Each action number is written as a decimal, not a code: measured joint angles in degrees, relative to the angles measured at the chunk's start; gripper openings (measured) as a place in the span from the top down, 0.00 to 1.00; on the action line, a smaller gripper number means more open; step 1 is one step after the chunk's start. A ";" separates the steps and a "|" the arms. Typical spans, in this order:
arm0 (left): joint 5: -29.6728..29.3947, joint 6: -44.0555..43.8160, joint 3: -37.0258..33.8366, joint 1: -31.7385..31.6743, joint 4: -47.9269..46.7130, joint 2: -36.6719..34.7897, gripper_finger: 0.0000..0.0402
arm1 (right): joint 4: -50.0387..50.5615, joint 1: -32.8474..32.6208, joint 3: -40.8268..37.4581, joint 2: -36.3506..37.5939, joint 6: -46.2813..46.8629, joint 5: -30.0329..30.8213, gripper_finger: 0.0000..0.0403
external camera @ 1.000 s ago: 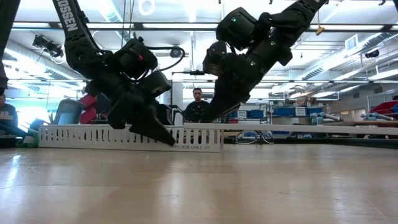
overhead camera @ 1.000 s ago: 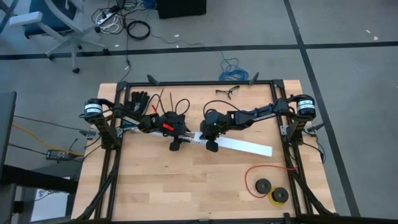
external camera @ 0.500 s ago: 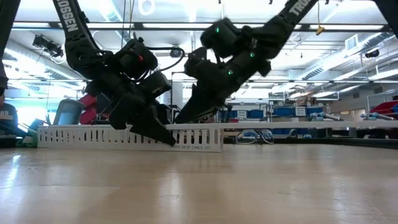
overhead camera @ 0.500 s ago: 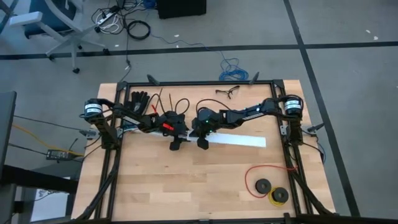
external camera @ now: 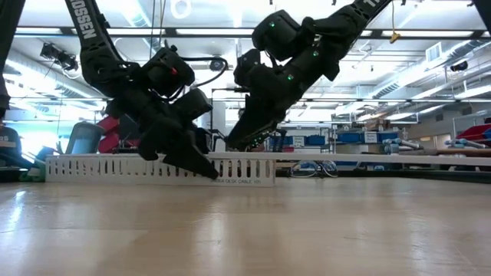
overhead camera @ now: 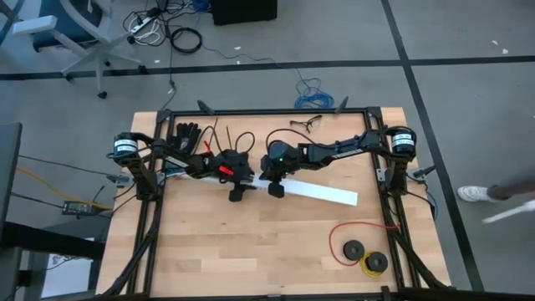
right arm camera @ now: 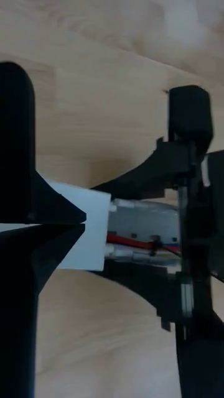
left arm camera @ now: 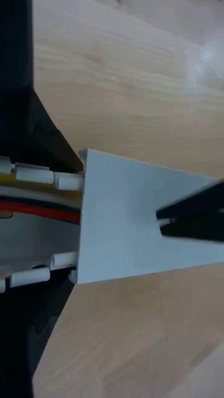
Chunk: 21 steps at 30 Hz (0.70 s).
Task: Ziptie cables
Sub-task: Close the white cable duct
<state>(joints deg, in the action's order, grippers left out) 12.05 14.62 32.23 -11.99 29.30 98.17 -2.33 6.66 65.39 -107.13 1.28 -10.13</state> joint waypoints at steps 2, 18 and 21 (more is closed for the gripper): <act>-0.41 -0.07 0.00 0.00 0.05 0.00 0.42 | -0.43 -0.09 0.00 0.00 0.00 0.00 1.00; -0.93 -0.05 -0.02 0.00 -0.20 0.00 0.20 | -0.41 -0.15 0.04 0.07 0.63 -0.61 1.00; -1.31 -0.03 -0.04 0.00 0.21 -0.33 0.20 | -0.41 -0.15 0.07 0.11 0.70 -0.61 1.00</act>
<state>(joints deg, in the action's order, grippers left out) 10.73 14.59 32.18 -11.99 29.51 97.84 -2.74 6.50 65.45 -107.02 1.98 -10.74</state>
